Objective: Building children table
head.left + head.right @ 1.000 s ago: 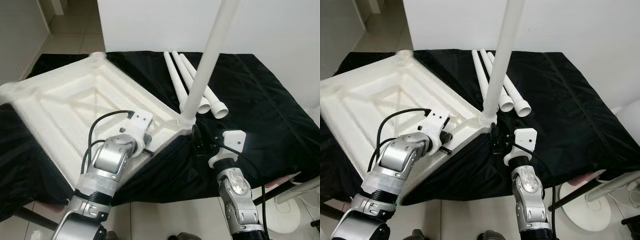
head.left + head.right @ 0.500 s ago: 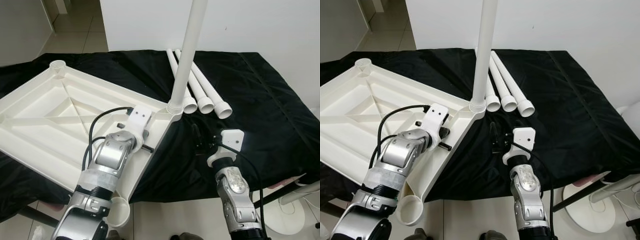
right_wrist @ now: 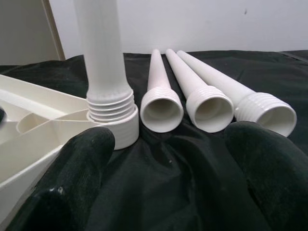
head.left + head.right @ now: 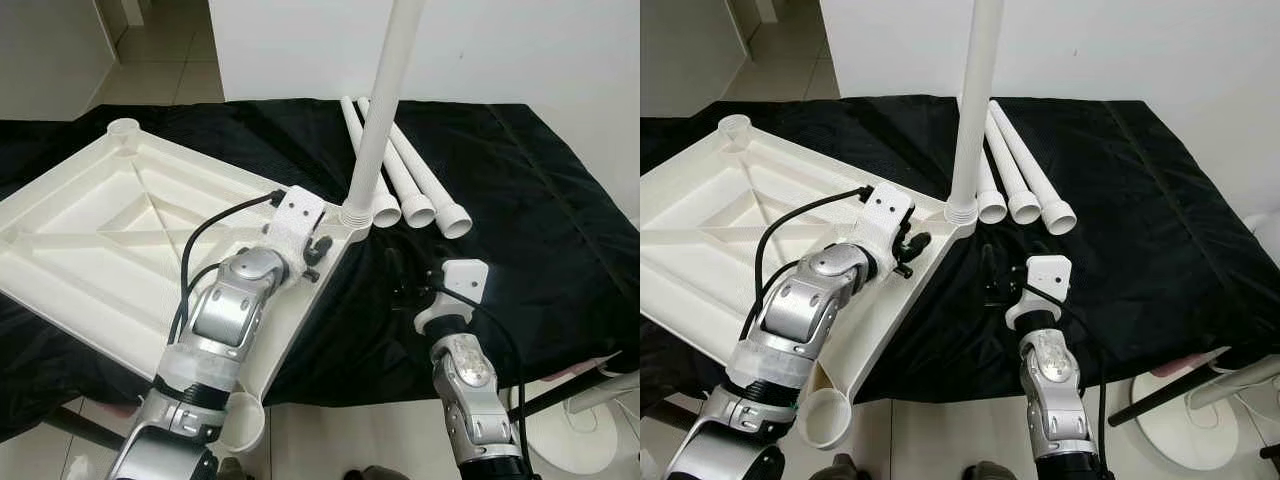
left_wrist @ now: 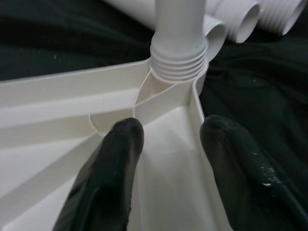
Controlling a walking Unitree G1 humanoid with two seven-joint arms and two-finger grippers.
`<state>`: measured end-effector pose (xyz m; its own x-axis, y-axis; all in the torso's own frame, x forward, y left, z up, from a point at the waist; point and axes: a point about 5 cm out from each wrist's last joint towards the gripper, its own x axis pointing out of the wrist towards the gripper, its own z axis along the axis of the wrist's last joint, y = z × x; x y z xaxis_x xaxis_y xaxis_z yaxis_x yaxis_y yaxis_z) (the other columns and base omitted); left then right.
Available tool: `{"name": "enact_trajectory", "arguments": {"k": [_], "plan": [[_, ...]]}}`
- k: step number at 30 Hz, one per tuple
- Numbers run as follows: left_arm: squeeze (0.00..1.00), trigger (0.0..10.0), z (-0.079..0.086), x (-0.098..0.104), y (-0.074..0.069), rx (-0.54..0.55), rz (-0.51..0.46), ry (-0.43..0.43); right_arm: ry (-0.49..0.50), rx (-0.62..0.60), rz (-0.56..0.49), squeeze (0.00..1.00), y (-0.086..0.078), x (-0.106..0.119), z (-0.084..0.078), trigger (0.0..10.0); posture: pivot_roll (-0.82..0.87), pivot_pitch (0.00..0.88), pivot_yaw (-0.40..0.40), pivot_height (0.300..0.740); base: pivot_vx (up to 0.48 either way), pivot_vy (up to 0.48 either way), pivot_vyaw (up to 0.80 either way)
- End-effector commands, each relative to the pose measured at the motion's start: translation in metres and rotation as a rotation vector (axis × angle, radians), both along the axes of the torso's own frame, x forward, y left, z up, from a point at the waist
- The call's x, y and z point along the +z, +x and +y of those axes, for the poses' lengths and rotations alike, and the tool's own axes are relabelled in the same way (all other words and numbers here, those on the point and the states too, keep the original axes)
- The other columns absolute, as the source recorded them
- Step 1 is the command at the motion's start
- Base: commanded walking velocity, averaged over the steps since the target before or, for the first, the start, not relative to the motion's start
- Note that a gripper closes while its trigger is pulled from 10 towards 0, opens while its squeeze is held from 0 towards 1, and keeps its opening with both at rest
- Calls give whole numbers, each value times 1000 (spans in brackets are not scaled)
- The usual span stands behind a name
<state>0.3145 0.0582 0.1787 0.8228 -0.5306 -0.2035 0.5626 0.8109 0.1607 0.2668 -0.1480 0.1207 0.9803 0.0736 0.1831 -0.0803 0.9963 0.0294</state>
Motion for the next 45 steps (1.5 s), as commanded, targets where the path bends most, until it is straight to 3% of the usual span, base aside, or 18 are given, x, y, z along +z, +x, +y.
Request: {"name": "enact_trajectory", "arguments": {"k": [1,2,4,9,11,12,14,19,21,24,26,30,33,42,45], "plan": [[0,10000,-3,6,-5,-53,-48,-14,-3,-9,7,0,0,-3,-1,10000,-41,15,18,740,0,0,0],[0,10000,-3,6,-5,-53,-48,-14,-3,-9,7,0,0,-3,-1,10000,-41,15,18,740,0,0,0],[0,10000,-4,16,-18,-155,-144,-28,-5,-10,7,0,1,-3,-1,10000,-41,15,18,740,0,0,0],[0,10000,-3,17,-27,-221,-175,-31,-5,-10,7,0,1,-3,-1,10000,-33,14,17,740,0,0,0],[0,10000,3,14,-41,-320,-201,-45,-7,-9,7,0,2,-3,-1,10000,-33,14,17,740,0,0,0],[0,10000,3,14,-41,-320,-201,-45,-7,-9,7,0,2,-3,-1,10000,-33,14,17,740,0,0,0],[0,10000,15,9,-58,-453,-158,-79,-10,-6,7,0,2,-3,-1,10000,-28,17,11,740,0,0,0],[0,10000,18,8,-63,-498,-133,-92,-11,-5,7,0,3,-3,-1,10000,-28,17,11,740,0,0,0],[0,10000,32,0,-76,-606,-69,-68,-15,-3,7,0,3,-3,-2,10000,-22,15,7,740,0,0,0],[0,10000,38,-2,-80,-633,-50,-58,-18,0,8,0,3,-3,-3,10000,-22,15,7,740,0,0,0],[0,10000,52,-5,-88,-674,-20,-26,-22,3,7,0,4,-3,-3,10000,-20,5,9,740,0,0,0],[0,10000,55,-6,-91,-686,-12,-14,-23,3,7,0,4,-3,-3,10000,-20,5,9,740,0,0,0],[0,10000,85,-16,-103,-699,62,91,-26,4,3,0,5,-4,-4,10000,-8,0,11,740,0,0,0],[0,10000,117,-19,-112,-638,135,167,-30,17,-1,0,7,-3,-2,10000,-2,0,10,740,0,0,0],[0,10000,137,-20,-119,-577,164,209,-36,21,-1,0,7,-4,-3,10000,16,0,5,740,0,0,0]]}}
